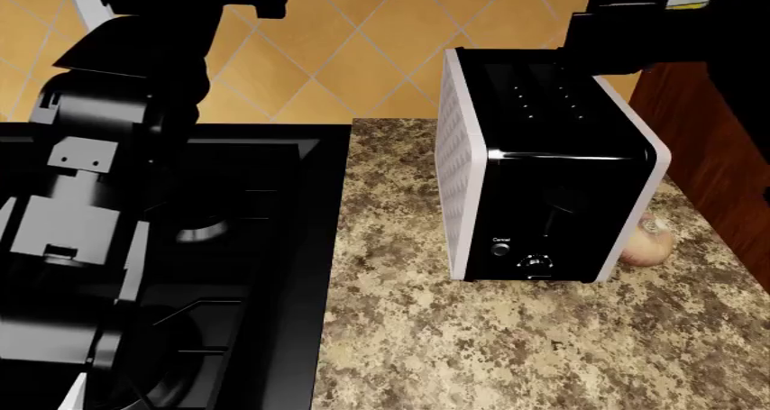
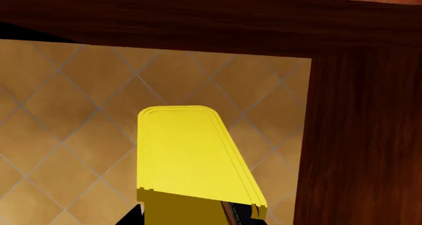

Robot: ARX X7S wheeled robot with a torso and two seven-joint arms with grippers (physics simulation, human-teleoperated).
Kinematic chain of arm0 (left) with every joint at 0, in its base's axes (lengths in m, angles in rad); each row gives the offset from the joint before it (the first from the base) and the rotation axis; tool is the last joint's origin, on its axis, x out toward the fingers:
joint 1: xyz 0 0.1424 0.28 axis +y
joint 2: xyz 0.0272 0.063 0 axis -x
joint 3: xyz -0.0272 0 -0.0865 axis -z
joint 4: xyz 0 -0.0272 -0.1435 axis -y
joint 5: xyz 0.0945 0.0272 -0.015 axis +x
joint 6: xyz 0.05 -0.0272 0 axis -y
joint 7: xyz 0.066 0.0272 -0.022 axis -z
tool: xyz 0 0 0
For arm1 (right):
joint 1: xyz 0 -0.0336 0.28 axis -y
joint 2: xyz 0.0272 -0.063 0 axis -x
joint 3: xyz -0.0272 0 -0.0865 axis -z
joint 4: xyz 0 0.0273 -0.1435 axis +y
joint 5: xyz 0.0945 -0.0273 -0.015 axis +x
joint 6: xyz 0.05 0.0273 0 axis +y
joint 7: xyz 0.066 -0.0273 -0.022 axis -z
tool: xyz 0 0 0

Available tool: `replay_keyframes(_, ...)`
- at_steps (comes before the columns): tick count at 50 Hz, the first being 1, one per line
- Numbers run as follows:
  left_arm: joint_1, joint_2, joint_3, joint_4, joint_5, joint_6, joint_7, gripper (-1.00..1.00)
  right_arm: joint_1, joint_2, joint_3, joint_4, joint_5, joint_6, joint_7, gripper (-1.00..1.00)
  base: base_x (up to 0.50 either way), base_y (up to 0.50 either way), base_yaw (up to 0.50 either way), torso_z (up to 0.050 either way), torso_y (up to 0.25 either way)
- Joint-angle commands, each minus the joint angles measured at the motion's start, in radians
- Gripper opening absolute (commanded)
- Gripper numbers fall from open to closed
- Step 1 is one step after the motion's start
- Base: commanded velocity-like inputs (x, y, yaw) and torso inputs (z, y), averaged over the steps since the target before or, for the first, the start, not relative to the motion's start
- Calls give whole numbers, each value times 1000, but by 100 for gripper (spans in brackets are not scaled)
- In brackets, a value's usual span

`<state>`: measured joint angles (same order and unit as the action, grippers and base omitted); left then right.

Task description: Pick the canned food and canned food from the counter and place them in the cabinets closest to them.

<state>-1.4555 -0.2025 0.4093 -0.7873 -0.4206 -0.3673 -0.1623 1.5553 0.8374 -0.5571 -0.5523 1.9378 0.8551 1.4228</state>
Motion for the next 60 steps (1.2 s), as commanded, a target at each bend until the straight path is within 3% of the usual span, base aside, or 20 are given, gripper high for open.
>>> replay_keyframes(1, 3, -6, 0, 17, -4, -9, -5, 100, 77, 84, -13, -147, 159, -99, 144, -100, 0, 0, 0, 0, 0)
replay_keyframes(8, 2, -5, 4, 10, -3, -3, -3, 100, 179, 197, -142, -277, 175, -306, 145, -100, 0, 0, 0, 0, 0)
replay_keyframes(13, 5, -5, 4, 14, -4, -5, -5, 100, 329, 278, -312, -368, 171, -456, 146, -100, 0, 0, 0, 0, 2)
replay_keyframes(21, 8, -9, 5, 28, -7, -12, -8, 100, 428, 357, -442, -452, 138, -586, 147, -100, 0, 0, 0, 0, 0)
replay_keyframes(28, 11, -9, 5, 28, -9, -11, -12, 100, 786, 423, -748, -495, 136, -700, 148, -100, 0, 0, 0, 0, 0)
replay_keyframes(45, 12, -9, 6, 14, -11, -2, -9, 100, 801, 407, -482, -422, 224, -530, 148, -100, 0, 0, 0, 0, 0)
replay_keyframes(48, 10, -8, 8, 5, -10, 3, -7, 100, 801, 380, -441, -393, 234, -495, 148, -100, 0, 0, 0, 0, 0)
replay_keyframes(52, 9, -7, 8, 4, -11, 2, -8, 100, 801, 247, -254, -240, 245, -284, 148, -100, 0, 0, 0, 3, 3)
replay_keyframes(60, 10, -12, 7, 15, -15, -8, -13, 100, 801, 164, -217, -168, 214, -216, 148, -100, 0, 0, 0, 0, 0)
